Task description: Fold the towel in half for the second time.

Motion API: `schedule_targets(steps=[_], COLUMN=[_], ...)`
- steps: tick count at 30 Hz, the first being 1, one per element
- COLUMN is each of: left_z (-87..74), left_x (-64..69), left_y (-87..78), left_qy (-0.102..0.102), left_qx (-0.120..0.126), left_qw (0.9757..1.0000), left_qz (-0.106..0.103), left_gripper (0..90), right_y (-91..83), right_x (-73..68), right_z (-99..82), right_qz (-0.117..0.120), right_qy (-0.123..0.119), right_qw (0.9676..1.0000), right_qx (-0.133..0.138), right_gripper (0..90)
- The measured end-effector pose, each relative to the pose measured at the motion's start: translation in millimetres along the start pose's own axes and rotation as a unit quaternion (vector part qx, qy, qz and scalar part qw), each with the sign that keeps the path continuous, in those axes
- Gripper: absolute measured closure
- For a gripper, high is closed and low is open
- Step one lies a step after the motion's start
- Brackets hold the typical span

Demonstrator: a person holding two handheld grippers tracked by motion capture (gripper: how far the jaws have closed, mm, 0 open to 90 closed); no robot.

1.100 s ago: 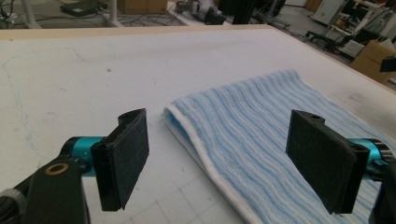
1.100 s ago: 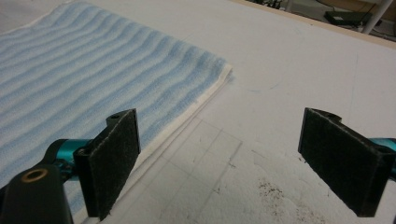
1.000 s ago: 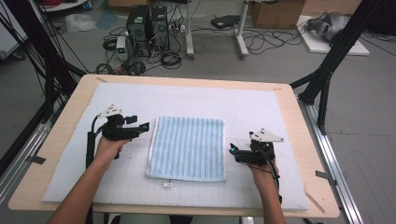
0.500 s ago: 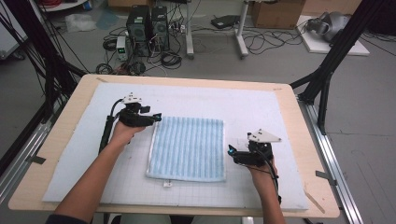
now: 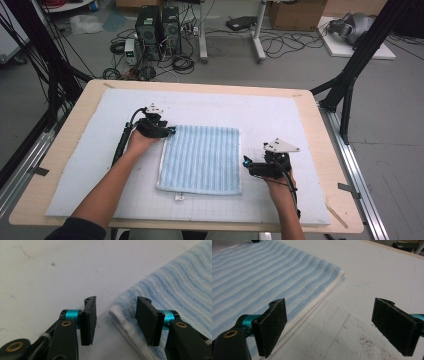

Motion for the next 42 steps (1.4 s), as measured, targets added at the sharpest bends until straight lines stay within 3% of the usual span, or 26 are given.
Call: schedule_targets(steps=[6,10,13,17,20,27,29,34,36,37,40,42], left_z=[0.1,0.1,0.2,0.1,0.0,-0.3,0.6,1.1,0.5,-0.1,-1.4,-1.6], left_x=[1.7,8.2,9.6,9.0,9.1,9.2,8.7,8.8,8.6,8.5,8.3,8.8], left_y=[0.0,0.9,1.5,0.8,0.1,-1.0,-1.8,-3.0,-3.0,-2.7,-2.5,-2.7], left_qy=[0.010,0.018,0.010,-0.006,-0.011,-0.019,-0.031,-0.038,-0.036,-0.039,-0.042,-0.045], left_qx=[0.001,0.002,0.006,0.011,0.015,0.015,0.019,0.021,0.020,0.018,0.016,0.018], left_qw=[0.9999,0.9995,0.9994,0.9991,0.9988,0.9984,0.9981,0.9977,0.9978,0.9977,0.9976,0.9974], left_qz=[-0.006,-0.026,-0.032,-0.040,-0.046,-0.050,-0.049,-0.051,-0.052,-0.052,-0.053,-0.053], left_gripper=[56.9,73.7,81.9,83.7,83.7,83.7,83.7,83.8,83.8,83.8,84.0,84.1], right_y=[1.3,2.8,9.5,29.7,47.6,85.3,94.6,109.9,113.0,114.8,120.1,120.8], right_x=[-1.4,-1.6,-3.8,-4.1,-1.4,9.9,12.5,13.3,9.3,8.7,6.0,3.7], right_z=[-0.4,-0.1,4.0,8.3,10.0,29.7,34.1,36.0,35.7,35.5,32.7,33.8], right_qz=[0.002,0.004,0.021,0.035,0.033,0.036,0.036,0.035,0.048,0.045,0.046,0.053], right_qy=[0.000,0.002,0.025,0.041,0.033,0.038,0.054,0.054,0.050,0.040,0.043,0.042], right_qw=[1.0000,1.0000,0.9995,0.9983,0.9976,0.9954,0.9944,0.9937,0.9930,0.9936,0.9920,0.9920], right_qx=[-0.003,-0.003,0.001,-0.022,-0.051,-0.080,-0.083,-0.092,-0.096,-0.096,-0.110,-0.107], right_gripper=[12.1,12.1,12.1,11.8,11.8,11.8,12.2,29.4,39.2,42.0,49.2,63.7])
Point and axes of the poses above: each handheld gripper's, and its own axes: y roughly forward along the jaws, z roughly out of its top, x roughly to its right, the point moved 9 cm from there along y, roughly forward along the jaws, and after that the axes turned 6 degrees about -z, right-handed, at the moved point
